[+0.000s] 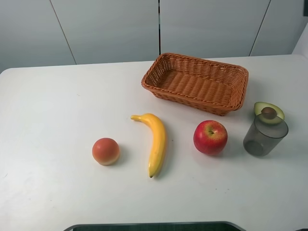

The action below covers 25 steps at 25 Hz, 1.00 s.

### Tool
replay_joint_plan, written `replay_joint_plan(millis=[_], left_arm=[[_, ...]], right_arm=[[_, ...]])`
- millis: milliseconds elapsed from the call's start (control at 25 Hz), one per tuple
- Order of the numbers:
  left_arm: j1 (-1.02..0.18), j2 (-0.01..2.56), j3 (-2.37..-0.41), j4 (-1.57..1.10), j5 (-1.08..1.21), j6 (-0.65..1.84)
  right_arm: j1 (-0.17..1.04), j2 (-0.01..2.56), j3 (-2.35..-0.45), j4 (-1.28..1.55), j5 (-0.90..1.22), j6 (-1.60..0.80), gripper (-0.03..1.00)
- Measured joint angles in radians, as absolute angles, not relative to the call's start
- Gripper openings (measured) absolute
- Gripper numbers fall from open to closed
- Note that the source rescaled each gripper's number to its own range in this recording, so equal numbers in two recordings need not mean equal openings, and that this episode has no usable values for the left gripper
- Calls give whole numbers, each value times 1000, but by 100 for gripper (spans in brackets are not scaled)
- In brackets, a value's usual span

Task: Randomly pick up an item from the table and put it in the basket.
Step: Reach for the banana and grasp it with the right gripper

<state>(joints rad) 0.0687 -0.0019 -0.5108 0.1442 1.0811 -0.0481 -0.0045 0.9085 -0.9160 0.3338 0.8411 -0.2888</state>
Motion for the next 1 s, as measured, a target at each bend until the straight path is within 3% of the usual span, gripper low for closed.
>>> replay_joint_plan(millis=[200, 440, 760, 1000], left_arm=[[69, -2, -511, 144, 1081, -48], [69, -2, -511, 144, 1081, -48], [69, -2, -511, 144, 1081, -48], [69, -2, -511, 144, 1081, -48]], right_arm=[[94, 1082, -921, 322, 829, -291, 100], [321, 1168, -921, 299, 808, -214, 100], [738, 1318, -925, -6, 811, 230, 100], [905, 1519, -1005, -129, 838, 456, 100]])
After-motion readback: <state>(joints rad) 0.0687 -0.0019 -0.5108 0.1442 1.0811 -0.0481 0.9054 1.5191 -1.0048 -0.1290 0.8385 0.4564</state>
